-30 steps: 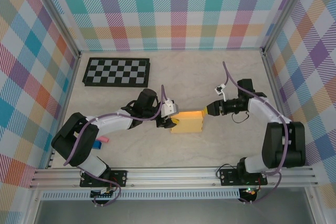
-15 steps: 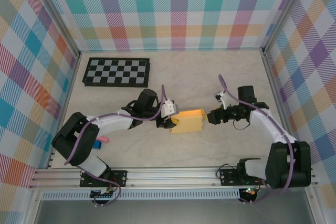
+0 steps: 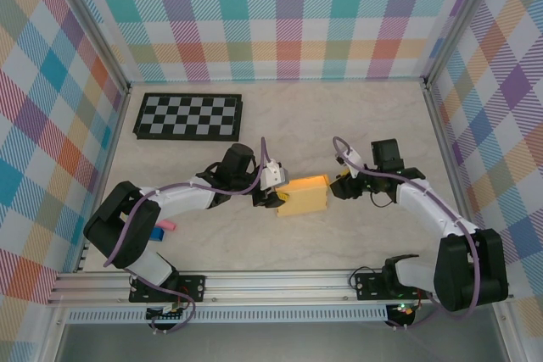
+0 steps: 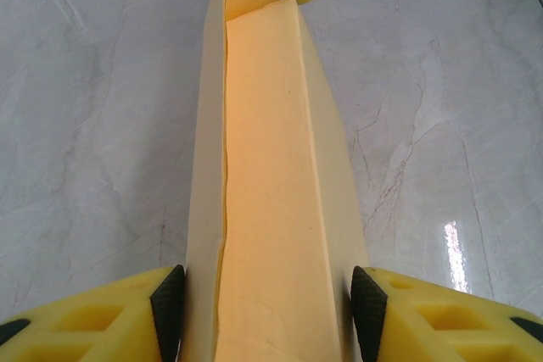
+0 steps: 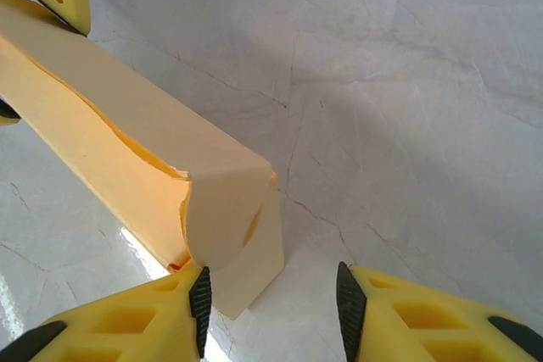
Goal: Fold the paper box
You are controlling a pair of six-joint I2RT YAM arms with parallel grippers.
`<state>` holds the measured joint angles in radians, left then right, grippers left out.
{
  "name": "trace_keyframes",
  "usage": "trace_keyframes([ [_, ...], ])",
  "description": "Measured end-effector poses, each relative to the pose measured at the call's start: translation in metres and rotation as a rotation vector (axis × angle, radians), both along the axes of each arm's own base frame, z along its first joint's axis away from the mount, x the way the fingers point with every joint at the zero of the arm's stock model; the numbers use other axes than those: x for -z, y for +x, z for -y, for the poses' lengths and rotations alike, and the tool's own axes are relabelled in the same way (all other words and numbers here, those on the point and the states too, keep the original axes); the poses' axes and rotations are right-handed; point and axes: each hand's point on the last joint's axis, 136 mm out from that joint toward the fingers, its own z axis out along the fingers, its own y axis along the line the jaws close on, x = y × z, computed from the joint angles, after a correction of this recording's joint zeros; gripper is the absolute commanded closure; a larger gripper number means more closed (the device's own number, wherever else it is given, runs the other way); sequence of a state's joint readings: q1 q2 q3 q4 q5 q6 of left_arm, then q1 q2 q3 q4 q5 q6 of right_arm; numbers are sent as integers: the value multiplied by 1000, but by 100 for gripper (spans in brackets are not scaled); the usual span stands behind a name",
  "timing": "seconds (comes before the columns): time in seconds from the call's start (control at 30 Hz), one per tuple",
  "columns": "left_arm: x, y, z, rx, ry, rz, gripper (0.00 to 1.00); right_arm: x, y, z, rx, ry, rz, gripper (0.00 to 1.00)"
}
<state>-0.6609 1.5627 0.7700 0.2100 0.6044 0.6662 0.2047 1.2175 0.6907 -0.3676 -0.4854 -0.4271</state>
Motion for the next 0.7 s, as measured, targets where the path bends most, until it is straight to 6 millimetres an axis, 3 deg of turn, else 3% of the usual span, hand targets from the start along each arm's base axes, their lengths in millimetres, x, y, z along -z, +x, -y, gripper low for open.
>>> trace_keyframes([
  [0.7,2,-3,-1,4,18,-27,46,-6,-9,-16,-154,29,14,50],
])
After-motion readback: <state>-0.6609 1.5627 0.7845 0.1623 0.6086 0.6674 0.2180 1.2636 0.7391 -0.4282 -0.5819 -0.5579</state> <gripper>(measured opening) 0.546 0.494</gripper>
